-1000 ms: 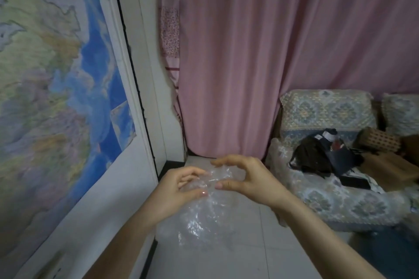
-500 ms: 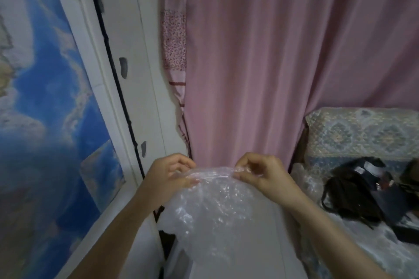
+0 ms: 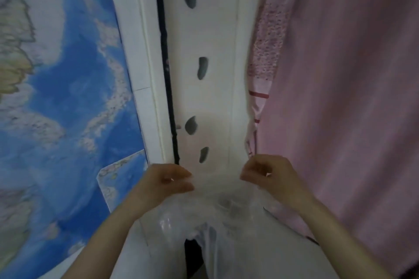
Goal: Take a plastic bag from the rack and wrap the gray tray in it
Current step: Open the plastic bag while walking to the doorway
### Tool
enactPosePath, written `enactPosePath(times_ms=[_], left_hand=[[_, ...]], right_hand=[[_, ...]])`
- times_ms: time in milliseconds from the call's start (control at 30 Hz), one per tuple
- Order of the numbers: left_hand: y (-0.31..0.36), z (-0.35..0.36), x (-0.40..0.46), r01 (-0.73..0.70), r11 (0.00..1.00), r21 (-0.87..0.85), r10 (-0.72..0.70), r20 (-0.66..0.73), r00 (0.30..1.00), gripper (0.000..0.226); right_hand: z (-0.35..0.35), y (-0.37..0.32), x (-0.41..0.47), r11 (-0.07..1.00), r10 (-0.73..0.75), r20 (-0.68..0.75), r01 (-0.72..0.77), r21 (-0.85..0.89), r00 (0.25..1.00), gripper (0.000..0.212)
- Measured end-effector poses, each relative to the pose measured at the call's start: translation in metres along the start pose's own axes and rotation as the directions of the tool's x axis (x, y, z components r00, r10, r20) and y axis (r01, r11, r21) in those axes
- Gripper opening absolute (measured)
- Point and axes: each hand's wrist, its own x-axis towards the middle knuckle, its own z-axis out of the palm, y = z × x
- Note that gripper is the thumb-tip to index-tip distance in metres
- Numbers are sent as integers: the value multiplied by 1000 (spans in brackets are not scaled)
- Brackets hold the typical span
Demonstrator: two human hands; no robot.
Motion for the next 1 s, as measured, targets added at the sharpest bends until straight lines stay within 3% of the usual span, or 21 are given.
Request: enactPosePath(times_ms=[67, 200, 233, 300, 367, 467, 533, 600, 733, 800, 900, 1000], left_hand=[[8, 13, 7, 32, 996, -80, -39, -89, 995, 11], [31, 34, 19, 18, 994, -107, -33, -138, 990, 11], [36, 38, 22, 18, 992, -124, -38, -163, 986, 14], [43, 38, 25, 19, 984, -175, -61, -237, 970, 24], [42, 31, 22, 20, 979, -201, -80, -291, 953, 38], [25, 14, 4, 61, 984, -168, -103, -259, 960, 68], [15, 9, -9, 96, 983, -159, -132, -234, 963, 76], [9, 11, -12, 105, 990, -98, -129, -287, 949, 62], [8, 13, 9, -10, 996, -84, -29, -445, 895, 9], [9, 9, 21, -57, 995, -81, 13, -462, 887, 9], [10, 5, 37, -76, 996, -48, 49, -426, 903, 19], [8, 3, 50, -81, 997, -20, 66, -394, 917, 15]], right_hand=[[-18, 11, 21, 1000, -3, 125, 5, -13, 992, 16], [-25, 17, 55, 990, -142, 280, 140, 28, 949, 59], [-20, 13, 60, 983, -179, 327, 177, 36, 928, 58], [-5, 5, 70, 957, -279, 371, 286, 37, 886, 33], [8, 1, 79, 934, -349, 327, 353, 48, 878, 13], [16, 2, 90, 937, -346, 225, 325, 126, 911, 6], [19, 3, 96, 942, -324, 196, 298, 152, 925, 5], [20, 5, 103, 950, -298, 191, 270, 159, 935, 7], [13, 10, 124, 962, -272, 230, 255, 101, 934, 15], [11, 7, 132, 959, -284, 290, 267, 96, 914, 32], [17, -8, 143, 924, -375, 322, 325, 200, 869, 74], [33, -21, 155, 878, -479, 396, 418, 235, 784, 81]])
